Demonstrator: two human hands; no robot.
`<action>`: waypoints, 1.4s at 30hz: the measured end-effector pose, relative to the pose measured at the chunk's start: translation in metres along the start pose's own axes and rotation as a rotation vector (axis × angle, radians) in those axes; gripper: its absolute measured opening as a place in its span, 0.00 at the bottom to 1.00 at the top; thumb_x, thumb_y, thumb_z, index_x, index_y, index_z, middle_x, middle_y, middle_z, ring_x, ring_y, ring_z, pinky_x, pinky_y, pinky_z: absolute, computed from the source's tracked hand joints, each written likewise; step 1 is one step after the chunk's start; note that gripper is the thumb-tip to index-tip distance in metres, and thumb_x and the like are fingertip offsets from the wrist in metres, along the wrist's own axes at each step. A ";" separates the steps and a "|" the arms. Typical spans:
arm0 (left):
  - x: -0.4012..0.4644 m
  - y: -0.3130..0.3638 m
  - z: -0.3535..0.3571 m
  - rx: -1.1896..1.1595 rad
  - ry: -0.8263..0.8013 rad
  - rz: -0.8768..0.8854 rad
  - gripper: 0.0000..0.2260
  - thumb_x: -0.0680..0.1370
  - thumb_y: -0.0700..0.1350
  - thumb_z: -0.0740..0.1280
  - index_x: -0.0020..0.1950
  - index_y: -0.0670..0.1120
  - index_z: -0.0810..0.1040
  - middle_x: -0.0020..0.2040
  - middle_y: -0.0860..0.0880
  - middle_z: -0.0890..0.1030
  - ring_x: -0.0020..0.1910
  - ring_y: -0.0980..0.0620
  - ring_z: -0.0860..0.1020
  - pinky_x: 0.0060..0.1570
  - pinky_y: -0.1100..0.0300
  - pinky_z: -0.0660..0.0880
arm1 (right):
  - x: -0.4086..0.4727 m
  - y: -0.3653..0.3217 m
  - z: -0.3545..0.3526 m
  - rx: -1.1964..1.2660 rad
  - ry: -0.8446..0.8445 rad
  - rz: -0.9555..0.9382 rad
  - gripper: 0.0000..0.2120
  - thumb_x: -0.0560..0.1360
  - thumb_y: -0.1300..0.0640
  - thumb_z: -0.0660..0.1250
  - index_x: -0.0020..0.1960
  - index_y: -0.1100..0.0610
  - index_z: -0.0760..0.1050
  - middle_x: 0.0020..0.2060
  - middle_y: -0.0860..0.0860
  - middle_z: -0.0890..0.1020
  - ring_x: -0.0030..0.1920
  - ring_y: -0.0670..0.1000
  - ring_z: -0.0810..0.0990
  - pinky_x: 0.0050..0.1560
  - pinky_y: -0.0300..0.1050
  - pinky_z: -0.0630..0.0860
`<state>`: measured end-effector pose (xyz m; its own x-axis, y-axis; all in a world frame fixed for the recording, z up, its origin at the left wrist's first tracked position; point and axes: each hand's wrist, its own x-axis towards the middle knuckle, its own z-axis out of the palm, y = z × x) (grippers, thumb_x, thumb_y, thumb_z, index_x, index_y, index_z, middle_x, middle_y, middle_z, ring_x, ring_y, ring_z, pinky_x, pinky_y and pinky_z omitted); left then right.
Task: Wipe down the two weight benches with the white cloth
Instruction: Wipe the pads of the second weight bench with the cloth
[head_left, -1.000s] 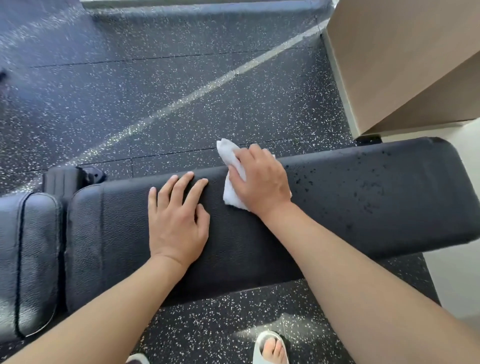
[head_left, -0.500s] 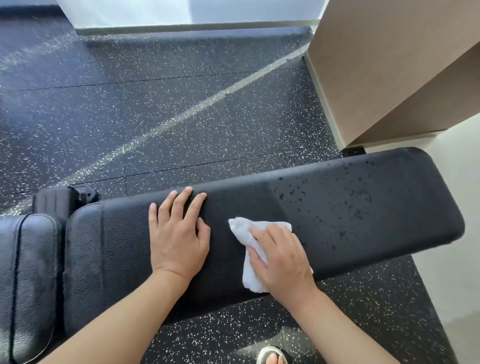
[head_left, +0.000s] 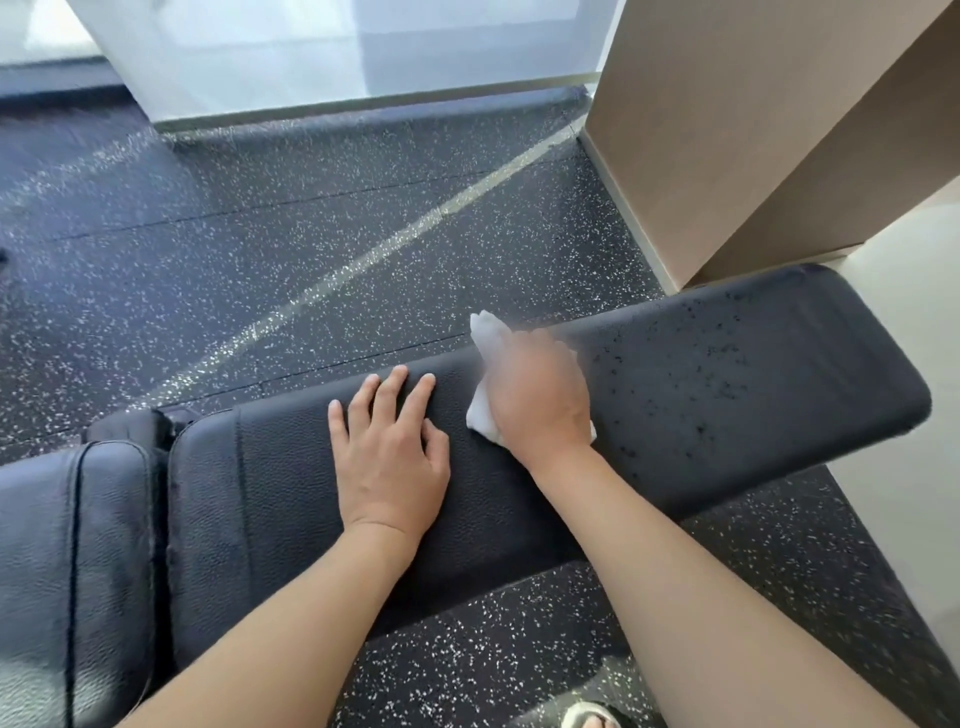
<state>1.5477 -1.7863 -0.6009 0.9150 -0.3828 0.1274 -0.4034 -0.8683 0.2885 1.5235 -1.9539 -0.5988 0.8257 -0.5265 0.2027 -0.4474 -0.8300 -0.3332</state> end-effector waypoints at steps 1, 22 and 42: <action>0.001 -0.001 0.000 0.001 0.005 0.001 0.23 0.80 0.50 0.60 0.75 0.53 0.77 0.78 0.47 0.74 0.78 0.41 0.69 0.79 0.33 0.58 | -0.013 0.002 -0.004 0.011 0.002 -0.020 0.12 0.79 0.50 0.64 0.56 0.57 0.77 0.48 0.53 0.78 0.47 0.57 0.76 0.48 0.53 0.73; -0.002 0.001 0.006 0.030 -0.011 -0.013 0.23 0.80 0.50 0.59 0.75 0.53 0.76 0.78 0.48 0.74 0.79 0.42 0.67 0.79 0.34 0.57 | 0.022 -0.018 0.012 -0.112 -0.071 -0.073 0.14 0.82 0.47 0.60 0.61 0.54 0.75 0.54 0.53 0.78 0.53 0.57 0.76 0.51 0.52 0.71; 0.002 0.006 0.006 0.065 -0.036 -0.027 0.24 0.79 0.50 0.58 0.74 0.50 0.77 0.77 0.46 0.74 0.77 0.39 0.69 0.79 0.34 0.59 | 0.019 0.004 -0.001 0.011 -0.044 -0.146 0.11 0.77 0.49 0.63 0.54 0.56 0.76 0.47 0.53 0.78 0.45 0.57 0.77 0.44 0.53 0.73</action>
<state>1.5467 -1.7938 -0.6042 0.9253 -0.3694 0.0862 -0.3792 -0.8966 0.2288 1.5372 -1.9671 -0.5953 0.8962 -0.3913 0.2090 -0.3178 -0.8951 -0.3128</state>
